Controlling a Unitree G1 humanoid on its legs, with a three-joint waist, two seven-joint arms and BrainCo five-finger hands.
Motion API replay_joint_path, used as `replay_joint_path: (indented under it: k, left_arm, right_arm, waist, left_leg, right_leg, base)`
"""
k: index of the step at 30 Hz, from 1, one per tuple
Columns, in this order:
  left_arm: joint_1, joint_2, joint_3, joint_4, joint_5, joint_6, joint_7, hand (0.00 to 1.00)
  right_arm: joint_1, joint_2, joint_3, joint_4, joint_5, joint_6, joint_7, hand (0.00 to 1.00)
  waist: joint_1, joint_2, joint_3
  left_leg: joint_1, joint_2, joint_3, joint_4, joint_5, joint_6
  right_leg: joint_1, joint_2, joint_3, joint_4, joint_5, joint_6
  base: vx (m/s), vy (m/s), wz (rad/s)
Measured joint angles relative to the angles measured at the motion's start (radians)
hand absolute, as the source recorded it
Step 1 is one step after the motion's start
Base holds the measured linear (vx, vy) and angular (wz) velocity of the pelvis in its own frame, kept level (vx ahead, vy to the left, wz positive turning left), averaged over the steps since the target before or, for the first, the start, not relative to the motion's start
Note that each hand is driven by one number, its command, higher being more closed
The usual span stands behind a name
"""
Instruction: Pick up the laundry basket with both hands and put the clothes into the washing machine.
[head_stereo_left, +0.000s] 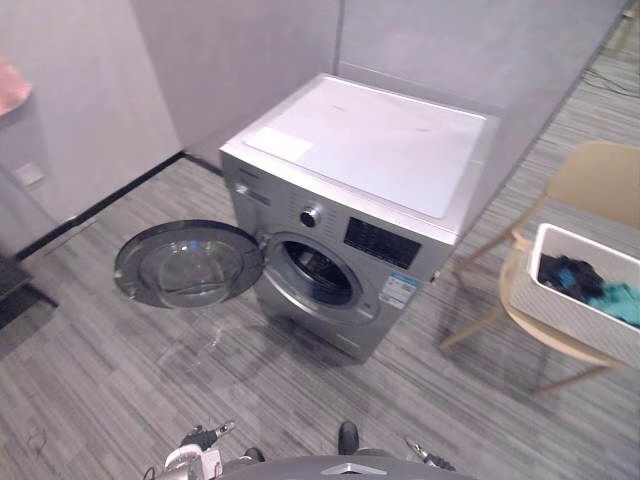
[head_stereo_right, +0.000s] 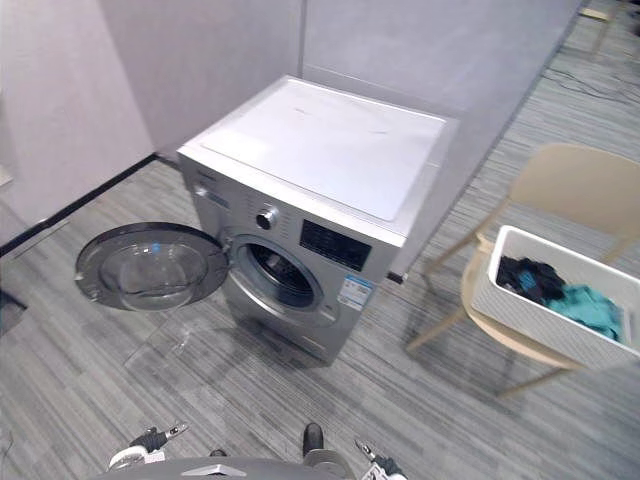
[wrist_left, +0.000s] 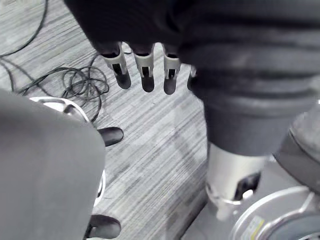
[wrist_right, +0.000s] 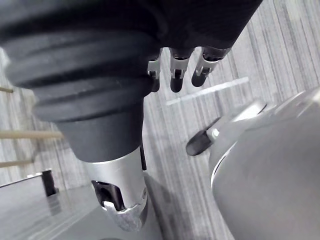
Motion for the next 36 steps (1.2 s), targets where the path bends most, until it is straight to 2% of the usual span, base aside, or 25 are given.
replay_joint_path:
  k: [2,4,6,7,8,9,10,12,13,16,18,19,20,21,22,23,24,25,26,29,30,31,32,34,36]
  left_arm:
    - [-0.007,-0.004,0.011,-0.003,0.019,0.005,0.001,0.0]
    - [-0.014,0.012,0.017,0.001,0.022,0.01,0.002,0.0]
    - [-0.013,0.033,0.014,0.001,0.03,0.017,0.002,0.0]
    - [-0.021,0.054,0.007,0.003,0.031,0.019,0.002,0.0]
    - [-0.028,0.051,-0.003,0.007,0.031,0.019,0.0,0.0]
    - [-0.03,0.025,-0.02,0.03,0.029,0.021,-0.002,0.0]
    - [-0.049,-0.009,-0.052,0.029,0.027,0.016,0.0,0.0]
    - [-0.092,0.035,-0.112,0.026,0.021,0.015,0.0,0.0]
    - [-0.111,0.055,-0.117,0.022,0.019,0.014,0.001,0.0]
    - [-0.082,0.023,-0.118,0.024,0.018,0.015,0.001,0.0]
    - [-0.065,0.023,-0.115,0.022,0.017,0.015,0.003,0.0]
    - [-0.06,0.024,-0.096,0.019,0.009,0.016,0.004,0.0]
    - [-0.045,0.023,-0.074,0.001,0.0,0.006,0.013,0.0]
    - [-0.036,0.03,-0.065,-0.014,-0.001,0.002,0.018,0.0]
    - [-0.031,0.043,-0.043,-0.03,-0.003,-0.006,0.023,0.0]
    - [-0.026,0.045,-0.034,-0.029,-0.014,-0.008,0.022,0.0]
    - [-0.026,0.041,-0.03,-0.036,-0.022,-0.009,0.02,0.0]
    - [-0.015,0.023,-0.014,-0.048,-0.032,-0.013,0.019,0.0]
    - [0.003,0.004,0.008,-0.048,-0.057,-0.015,0.019,0.0]
    - [0.042,0.004,0.021,-0.046,-0.061,-0.007,0.018,0.0]
    - [0.058,0.0,0.043,-0.045,-0.061,-0.003,0.018,0.0]
    - [0.082,-0.002,0.068,-0.045,-0.061,0.003,0.015,0.0]
    - [0.092,-0.001,0.083,-0.043,-0.061,0.006,0.015,0.0]
    - [0.087,0.0,0.14,-0.045,-0.06,0.01,0.015,0.0]
    - [0.097,-0.008,0.185,-0.039,-0.06,0.015,0.015,0.0]
  right_arm:
    - [-0.008,0.038,0.016,-0.056,-0.001,-0.01,-0.002,0.0]
    - [-0.026,0.031,0.027,-0.046,0.001,-0.013,-0.001,0.0]
    - [-0.028,0.027,0.039,-0.004,-0.001,-0.016,-0.003,0.0]
    - [-0.039,0.024,0.048,0.038,-0.002,-0.014,-0.008,0.0]
    - [-0.047,0.018,0.067,0.054,-0.003,-0.016,-0.01,0.0]
    - [-0.08,-0.03,0.058,0.073,-0.03,-0.011,-0.009,0.0]
    - [-0.103,-0.075,0.025,0.098,-0.054,-0.007,-0.01,0.0]
    - [-0.128,-0.075,0.013,0.146,-0.104,0.002,-0.009,0.0]
    - [-0.139,-0.066,0.013,0.147,-0.117,0.016,-0.008,0.0]
    - [-0.129,-0.1,-0.013,0.147,-0.118,0.015,-0.01,0.0]
    - [-0.078,-0.099,-0.015,0.149,-0.116,0.013,-0.011,0.0]
    - [-0.063,-0.092,-0.012,0.149,-0.113,0.012,-0.01,0.0]
    - [-0.054,-0.087,-0.004,0.149,-0.111,0.007,-0.01,0.0]
    - [-0.048,-0.083,0.0,0.149,-0.111,0.003,-0.01,0.0]
    - [-0.042,-0.081,0.036,0.148,-0.11,-0.006,-0.011,0.0]
    - [-0.044,-0.094,0.06,0.148,-0.11,-0.007,-0.011,0.0]
    - [-0.049,-0.107,0.065,0.149,-0.11,-0.007,-0.011,0.0]
    - [-0.063,-0.133,0.069,0.152,-0.11,-0.007,-0.01,0.0]
    - [-0.071,-0.16,0.077,0.152,-0.114,-0.007,-0.008,0.0]
    - [-0.072,-0.158,0.079,0.151,-0.12,-0.004,-0.006,0.0]
    - [-0.072,-0.146,0.082,0.148,-0.126,-0.004,-0.001,0.0]
    - [-0.075,-0.135,0.11,0.144,-0.154,-0.004,0.002,0.0]
    - [-0.08,-0.129,0.126,0.143,-0.159,-0.004,0.004,0.0]
    - [-0.114,-0.112,0.148,0.143,-0.161,-0.003,0.014,0.0]
    - [-0.123,-0.112,0.153,0.142,-0.186,-0.004,0.02,0.0]
  waist:
    - [-0.009,-0.001,-0.005]
    - [-0.024,-0.001,-0.002]
    - [-0.028,-0.031,-0.001]
    - [-0.032,-0.069,0.01]
    - [-0.028,-0.089,0.013]
    - [-0.008,-0.008,-0.001]
    - [-0.004,0.016,0.003]
    - [-0.012,-0.014,0.009]
    - [-0.008,-0.036,0.005]
    - [-0.009,0.034,0.019]
    - [-0.027,0.036,0.018]
    - [-0.027,0.042,0.024]
    - [-0.02,0.037,0.034]
    - [-0.016,0.037,0.039]
    - [-0.002,0.011,0.049]
    - [0.009,0.002,0.06]
    - [0.014,-0.004,0.06]
    - [0.027,0.018,0.08]
    - [0.044,0.062,0.094]
    - [0.049,0.093,0.095]
    - [0.059,0.095,0.093]
    - [0.089,0.089,0.091]
    - [0.098,0.092,0.079]
    - [0.107,0.075,0.081]
    - [0.114,0.073,0.078]
  left_leg:
    - [-0.022,0.029,0.098,0.01,0.011,0.012]
    - [-0.04,0.094,0.146,0.066,0.013,0.009]
    - [-0.036,0.145,0.171,0.17,0.008,0.012]
    - [-0.063,0.193,0.182,0.332,-0.053,0.008]
    - [-0.079,0.175,0.162,0.343,-0.087,-0.004]
    - [-0.108,0.146,0.109,0.231,-0.034,0.04]
    - [-0.11,0.165,0.14,0.203,0.021,0.037]
    - [-0.126,0.144,0.141,0.209,0.026,0.004]
    - [-0.143,0.167,0.151,0.216,0.045,-0.024]
    - [-0.103,0.285,0.172,0.226,0.076,-0.066]
    - [-0.09,0.373,0.17,0.304,0.078,-0.072]
    - [-0.092,0.446,0.175,0.386,0.079,-0.069]
    - [-0.101,0.51,0.151,0.481,0.093,-0.024]
    - [-0.121,0.529,0.095,0.532,0.117,0.016]
    - [-0.184,0.525,-0.073,0.643,0.149,0.059]
    - [-0.222,0.439,-0.225,0.74,-0.028,-0.022]
    - [-0.234,0.376,-0.28,0.771,-0.097,-0.027]
    - [-0.248,0.258,-0.343,0.788,-0.186,-0.028]
    - [-0.274,0.154,-0.356,0.753,-0.222,-0.006]
    - [-0.322,0.073,-0.358,0.601,-0.217,-0.001]
    - [-0.33,0.036,-0.362,0.458,-0.182,-0.01]
    - [-0.313,0.019,-0.357,0.389,-0.086,0.014]
    - [-0.305,0.005,-0.352,0.367,-0.076,0.021]
    - [-0.339,-0.01,-0.343,0.419,-0.122,0.054]
    - [-0.315,-0.03,-0.34,0.452,-0.156,0.094]
  right_leg:
    - [-0.106,0.001,-0.027,0.098,-0.009,-0.007]
    - [-0.195,-0.026,-0.181,0.345,-0.074,-0.064]
    - [-0.191,-0.129,-0.317,0.479,-0.112,-0.112]
    - [-0.153,-0.125,-0.367,0.49,-0.104,-0.146]
    - [-0.14,-0.117,-0.366,0.455,-0.1,-0.147]
    - [-0.078,-0.073,-0.324,0.322,-0.094,-0.116]
    - [-0.081,-0.153,-0.371,0.523,-0.23,-0.086]
    - [-0.027,-0.253,-0.348,0.491,-0.29,0.096]
    - [0.001,-0.212,-0.34,0.375,-0.322,0.101]
    - [0.086,-0.061,-0.325,0.231,-0.251,0.053]
    - [0.153,0.015,-0.328,0.15,-0.229,0.019]
    - [0.181,0.061,-0.311,0.12,-0.225,0.004]
    - [0.184,0.1,-0.252,0.111,-0.231,-0.03]
    - [0.184,0.111,-0.221,0.11,-0.23,-0.043]
    - [0.19,0.114,-0.158,0.107,-0.223,-0.067]
    - [0.184,0.1,-0.087,0.116,-0.225,-0.108]
    - [0.177,0.094,-0.043,0.123,-0.224,-0.12]
    - [0.171,0.086,0.034,0.124,-0.216,-0.134]
    - [0.162,0.092,0.096,0.125,-0.21,-0.138]
    - [0.165,0.106,0.149,0.116,-0.212,-0.134]
    - [0.166,0.107,0.177,0.109,-0.215,-0.129]
    - [0.167,0.102,0.225,0.098,-0.219,-0.124]
    - [0.17,0.095,0.237,0.083,-0.219,-0.127]
    - [0.145,0.059,0.202,0.109,-0.239,-0.073]
    - [0.175,0.041,0.219,0.11,-0.248,-0.056]
  base:
    - [-0.01,-0.021,-1.12]
    - [0.14,-0.1,-0.85]
    - [0.18,-0.201,-0.71]
    - [0.07,-0.271,-0.6]
    - [-0.05,-0.275,-0.92]
    - [-0.11,-0.119,-1.05]
    - [-0.02,-0.06,-0.79]
    - [0.03,-0.217,-0.19]
    - [-0.11,-0.43,-0.31]
    - [-0.04,-0.325,-0.57]
    - [-0.01,-0.291,-0.3]
    - [-0.08,-0.329,-0.63]
    - [-0.09,-0.306,-0.89]
    - [-0.06,-0.276,-1.28]
    - [0.03,-0.145,-1.49]
    - [0.04,-0.093,-1.59]
    - [0.04,0.01,-1.77]
    - [0.01,0.072,-2.14]
    - [0.02,0.091,-1.92]
    - [0.08,0.131,-1.19]
    - [0.15,0.146,-1.13]
    - [0.18,0.147,-1.14]
    - [0.24,0.132,-0.84]
    - [0.31,0.186,-0.09]
    - [0.25,0.177,-0.06]
